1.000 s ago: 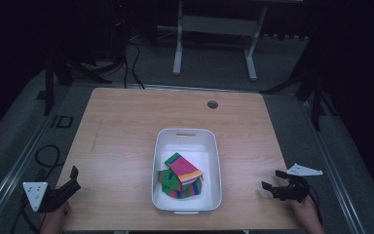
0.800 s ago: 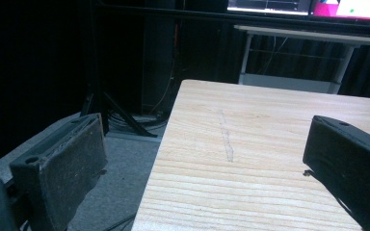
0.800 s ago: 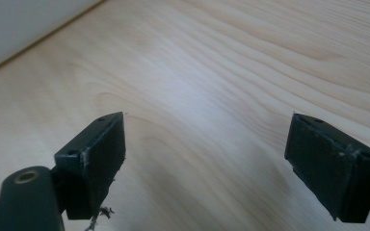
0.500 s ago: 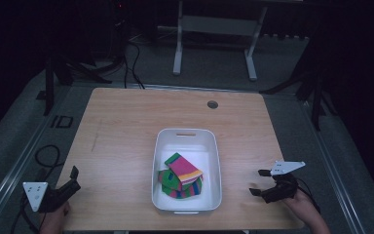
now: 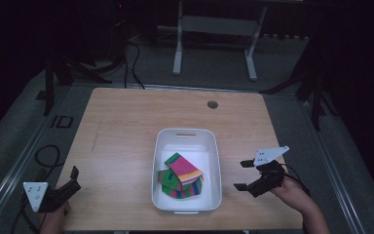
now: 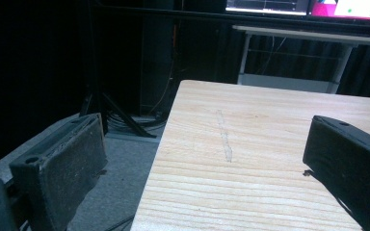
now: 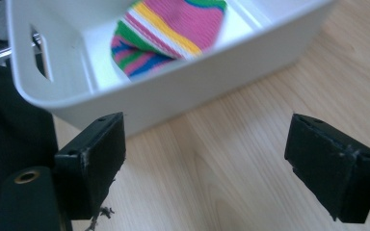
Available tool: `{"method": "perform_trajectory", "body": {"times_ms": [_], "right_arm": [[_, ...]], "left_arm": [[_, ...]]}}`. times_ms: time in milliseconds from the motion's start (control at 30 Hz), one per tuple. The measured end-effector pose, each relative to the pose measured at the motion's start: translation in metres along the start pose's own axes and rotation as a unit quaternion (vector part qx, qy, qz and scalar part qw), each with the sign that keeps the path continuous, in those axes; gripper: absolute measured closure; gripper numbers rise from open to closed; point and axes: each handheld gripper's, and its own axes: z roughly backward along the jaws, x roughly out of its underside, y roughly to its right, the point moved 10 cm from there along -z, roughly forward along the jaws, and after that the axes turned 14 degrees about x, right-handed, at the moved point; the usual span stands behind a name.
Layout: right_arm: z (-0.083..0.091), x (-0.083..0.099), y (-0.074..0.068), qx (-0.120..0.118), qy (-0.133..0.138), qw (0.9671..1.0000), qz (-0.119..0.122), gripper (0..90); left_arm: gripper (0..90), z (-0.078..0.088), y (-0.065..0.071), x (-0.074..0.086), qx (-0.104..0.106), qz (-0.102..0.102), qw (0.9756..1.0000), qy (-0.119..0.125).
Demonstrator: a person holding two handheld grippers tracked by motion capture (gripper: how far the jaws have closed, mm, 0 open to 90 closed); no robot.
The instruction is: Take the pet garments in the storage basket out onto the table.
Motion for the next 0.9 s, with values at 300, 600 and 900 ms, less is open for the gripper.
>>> {"method": "perform_trajectory", "body": {"times_ms": [300,600,900], "right_arm": [[-0.014,-0.038,-0.019,-0.028,-0.011,0.9992,0.026,14.1],[-0.039,-0.063,-0.038,-0.037,-0.029,0.9976,0.050,13.5],[-0.067,-0.080,-0.056,-0.042,-0.058,0.9943,0.079,13.9]], "left_arm": [[1.8,0.000,0.000,0.000,0.001,0.000,1.0000,0.000],[1.8,0.000,0.000,0.000,0.004,0.002,1.0000,0.000],[1.8,0.000,0.001,0.000,0.008,0.003,1.0000,0.001]]}}
